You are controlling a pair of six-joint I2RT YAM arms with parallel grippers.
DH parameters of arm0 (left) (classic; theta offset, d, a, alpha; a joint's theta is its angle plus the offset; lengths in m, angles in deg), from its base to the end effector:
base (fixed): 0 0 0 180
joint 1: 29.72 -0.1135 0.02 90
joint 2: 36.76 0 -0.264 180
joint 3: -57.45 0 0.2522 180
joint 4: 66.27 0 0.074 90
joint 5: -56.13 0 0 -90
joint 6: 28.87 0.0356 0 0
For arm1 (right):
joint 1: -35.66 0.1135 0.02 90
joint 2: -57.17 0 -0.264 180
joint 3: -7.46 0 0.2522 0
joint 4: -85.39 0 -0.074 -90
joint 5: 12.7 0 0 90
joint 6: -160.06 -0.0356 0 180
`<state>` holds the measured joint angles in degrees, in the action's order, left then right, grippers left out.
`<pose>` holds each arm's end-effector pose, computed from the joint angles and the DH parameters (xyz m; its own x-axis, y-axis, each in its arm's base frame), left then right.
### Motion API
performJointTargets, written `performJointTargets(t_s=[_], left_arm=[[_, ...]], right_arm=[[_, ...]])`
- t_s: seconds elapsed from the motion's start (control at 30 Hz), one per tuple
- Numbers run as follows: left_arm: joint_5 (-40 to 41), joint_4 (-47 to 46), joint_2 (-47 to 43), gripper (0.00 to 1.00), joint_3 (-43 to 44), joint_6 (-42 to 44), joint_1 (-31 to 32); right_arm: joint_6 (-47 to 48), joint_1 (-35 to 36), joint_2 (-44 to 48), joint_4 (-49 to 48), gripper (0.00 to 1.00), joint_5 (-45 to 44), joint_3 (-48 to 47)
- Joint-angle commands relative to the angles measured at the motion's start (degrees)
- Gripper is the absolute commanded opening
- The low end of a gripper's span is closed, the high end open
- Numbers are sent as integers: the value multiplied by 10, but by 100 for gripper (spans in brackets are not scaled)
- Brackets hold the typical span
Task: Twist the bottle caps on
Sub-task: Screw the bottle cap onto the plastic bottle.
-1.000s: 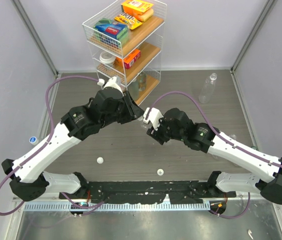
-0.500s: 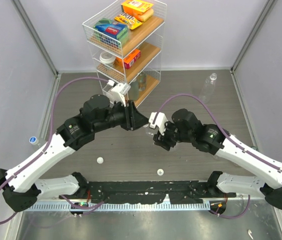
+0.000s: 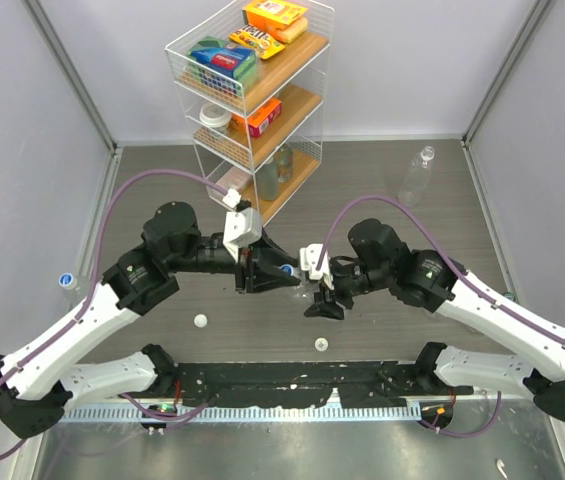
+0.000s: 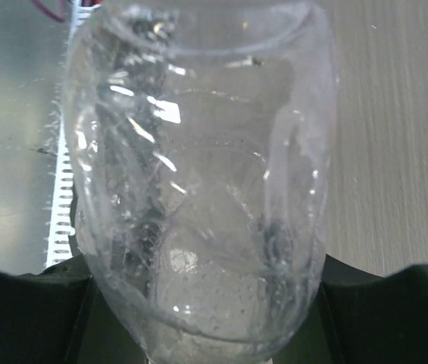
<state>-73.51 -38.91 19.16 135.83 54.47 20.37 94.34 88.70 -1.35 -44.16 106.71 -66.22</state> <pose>0.1149 -0.1727 0.4198 -0.1702 0.0643 -0.9833 0.9854 0.0141 -0.1697 0.1131 0.1793 0.3439 0.0687 -0.5045 -0.8607 -0.9970 -0.0043 -0.0770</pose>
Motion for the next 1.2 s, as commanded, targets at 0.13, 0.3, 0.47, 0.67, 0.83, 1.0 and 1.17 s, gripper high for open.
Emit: performJointTargets(t_s=[0.13,0.3,0.47,0.67,0.83,1.0,1.17], left_arm=[[-192,55,53,0,28,134,26],[-172,51,42,3,21,140,26],[-60,-1,9,72,11,52,25],[143,-18,-50,100,-3,-35,26],[312,-7,-87,100,-7,-90,26],[524,59,-74,100,56,-221,26],[670,283,17,100,190,-429,26]], right_arm=[[31,2,-12,-75,1,101,-53],[42,3,-6,-71,1,108,-48],[18,3,-5,-74,1,58,-47],[-18,2,-5,-85,1,-41,-37],[-48,2,-14,-95,1,-106,-35],[-94,2,-40,-102,1,-217,-47],[-101,2,-51,-116,1,-277,-37]])
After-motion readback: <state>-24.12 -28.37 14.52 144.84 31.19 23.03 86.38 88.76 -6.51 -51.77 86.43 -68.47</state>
